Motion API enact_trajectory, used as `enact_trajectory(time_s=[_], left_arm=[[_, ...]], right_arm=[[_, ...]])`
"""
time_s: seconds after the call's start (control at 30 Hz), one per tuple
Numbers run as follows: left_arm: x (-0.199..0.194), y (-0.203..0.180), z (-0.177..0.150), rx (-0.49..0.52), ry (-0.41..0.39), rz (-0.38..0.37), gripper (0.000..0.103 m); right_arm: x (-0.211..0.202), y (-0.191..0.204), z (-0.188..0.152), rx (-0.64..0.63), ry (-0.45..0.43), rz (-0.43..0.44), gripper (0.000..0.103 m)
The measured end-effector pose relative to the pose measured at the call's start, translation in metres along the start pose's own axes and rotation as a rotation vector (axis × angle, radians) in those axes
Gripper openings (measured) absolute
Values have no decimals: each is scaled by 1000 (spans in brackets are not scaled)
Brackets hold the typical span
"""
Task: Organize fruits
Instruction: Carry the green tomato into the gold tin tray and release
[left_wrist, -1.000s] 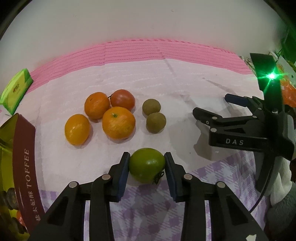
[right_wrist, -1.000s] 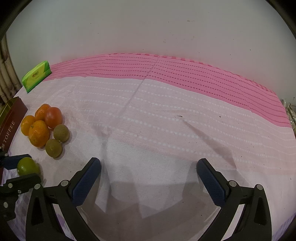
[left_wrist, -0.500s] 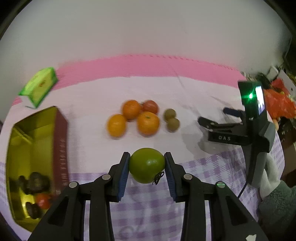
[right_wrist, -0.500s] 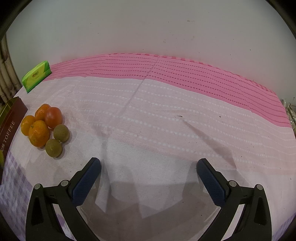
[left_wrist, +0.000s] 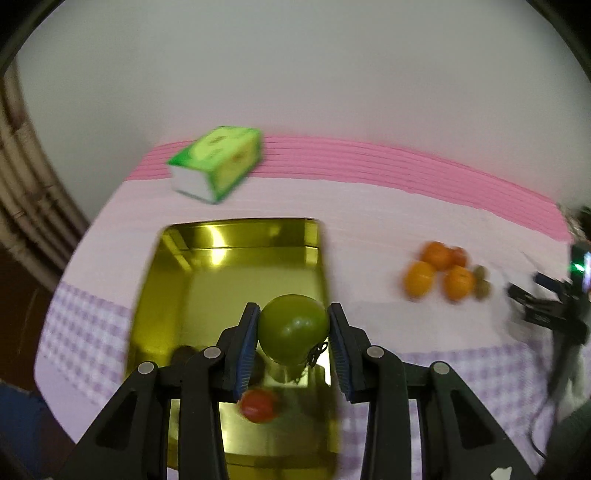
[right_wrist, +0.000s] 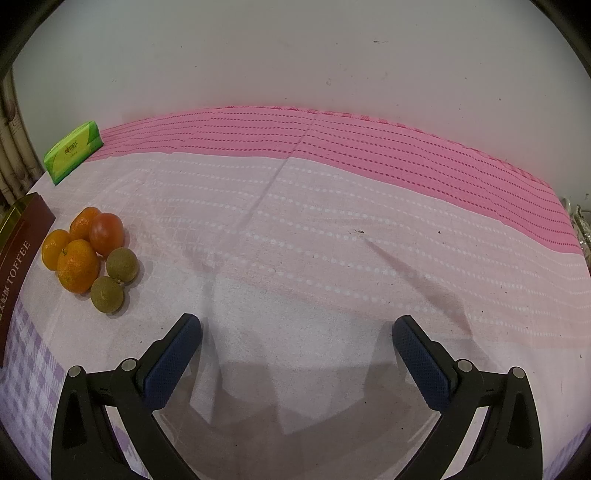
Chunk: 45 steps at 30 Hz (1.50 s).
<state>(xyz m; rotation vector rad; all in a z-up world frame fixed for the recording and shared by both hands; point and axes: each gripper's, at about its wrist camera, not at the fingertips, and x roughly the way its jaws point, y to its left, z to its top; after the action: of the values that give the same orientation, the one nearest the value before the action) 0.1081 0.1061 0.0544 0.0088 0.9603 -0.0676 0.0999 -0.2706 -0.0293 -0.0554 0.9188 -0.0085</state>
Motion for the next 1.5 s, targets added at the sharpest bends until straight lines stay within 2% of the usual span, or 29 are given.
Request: enact_trajectory(time_s=[0.17,0.4,0.97,1.5], left_arm=[[21,37,3,-44,33,63,34],[57,62,2,-71,115,80,34],[87,75,-5,-86,188,81,34],[94,79,-7,-104,205,78,34]], right_arm=[[0,0,0,0,0,0,103],[0,0,0,0,0,0,103],[0,0,1,0,0,0,103],[0,0,1,2,1,0,103]])
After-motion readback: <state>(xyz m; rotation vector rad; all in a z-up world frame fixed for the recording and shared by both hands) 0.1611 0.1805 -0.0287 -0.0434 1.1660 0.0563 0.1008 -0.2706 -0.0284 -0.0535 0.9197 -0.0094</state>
